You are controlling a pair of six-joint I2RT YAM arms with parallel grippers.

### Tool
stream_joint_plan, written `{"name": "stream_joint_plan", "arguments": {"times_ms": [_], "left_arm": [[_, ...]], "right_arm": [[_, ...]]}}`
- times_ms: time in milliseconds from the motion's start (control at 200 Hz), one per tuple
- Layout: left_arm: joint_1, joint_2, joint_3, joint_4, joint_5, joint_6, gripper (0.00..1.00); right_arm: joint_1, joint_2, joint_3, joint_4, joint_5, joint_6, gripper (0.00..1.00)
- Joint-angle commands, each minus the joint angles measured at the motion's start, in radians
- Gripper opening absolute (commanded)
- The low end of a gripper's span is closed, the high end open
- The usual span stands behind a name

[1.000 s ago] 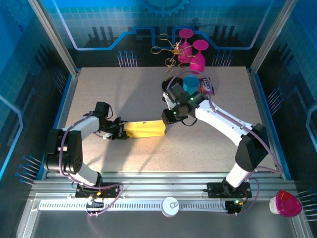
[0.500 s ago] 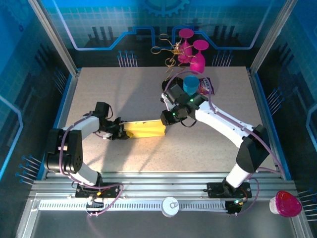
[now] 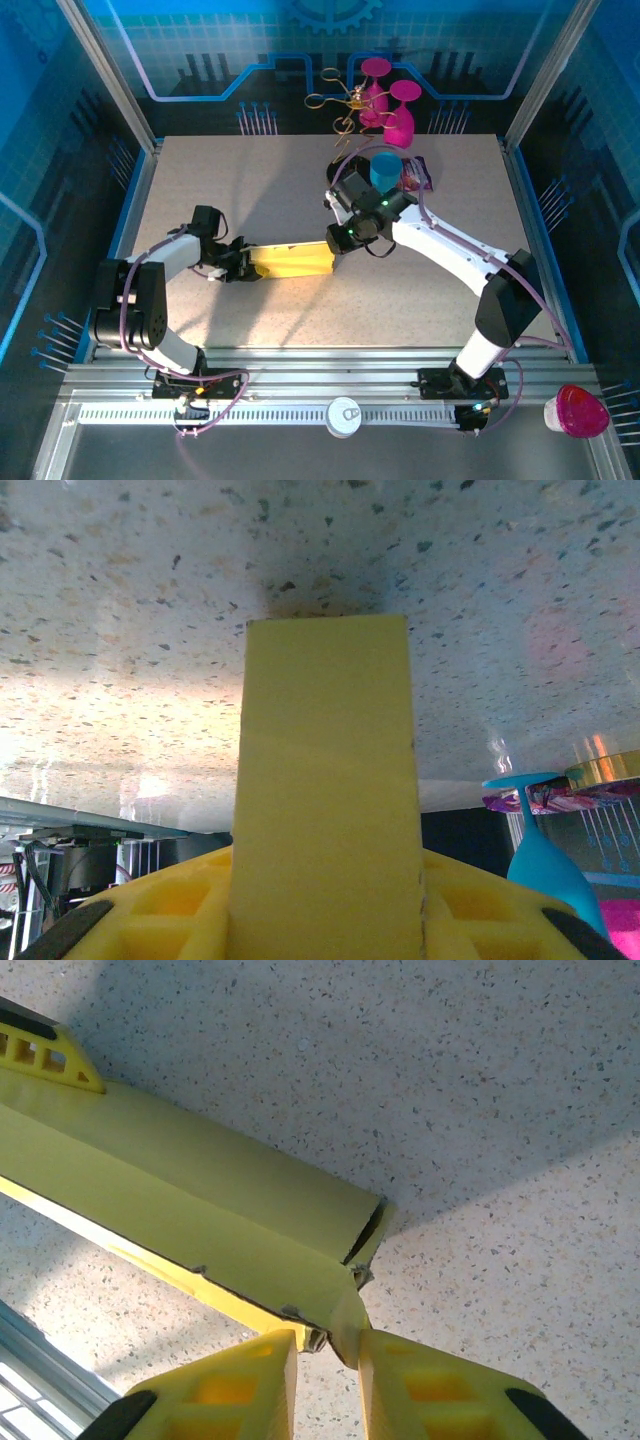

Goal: Fold the paper box

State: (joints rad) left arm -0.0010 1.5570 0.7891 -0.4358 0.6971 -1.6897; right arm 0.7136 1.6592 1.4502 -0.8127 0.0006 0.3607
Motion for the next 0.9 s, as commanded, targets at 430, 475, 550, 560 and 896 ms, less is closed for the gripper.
{"name": "stream_joint_plan", "arguments": {"times_ms": [430,475,550,560,896], "left_arm": [[0.01,0.012,0.021,-0.047,-0.007,0.028,0.25],[0.011,0.013,0.021,-0.049,-0.007,0.027,0.25],[0.01,0.014,0.022,-0.047,-0.005,0.024,0.25],[0.01,0.014,0.022,-0.046,-0.005,0.023,0.25],[0.01,0.005,0.004,-0.023,0.0,-0.017,0.24]], "right_arm": [[0.012,0.03,0.014,0.021,0.043,-0.009,0.12],[0.013,0.028,0.013,0.024,0.045,-0.004,0.1],[0.014,0.024,0.015,0.024,0.051,0.006,0.07],[0.014,0.024,0.014,0.024,0.052,0.007,0.07],[0.033,0.011,0.018,0.029,0.077,0.094,0.0]]}}
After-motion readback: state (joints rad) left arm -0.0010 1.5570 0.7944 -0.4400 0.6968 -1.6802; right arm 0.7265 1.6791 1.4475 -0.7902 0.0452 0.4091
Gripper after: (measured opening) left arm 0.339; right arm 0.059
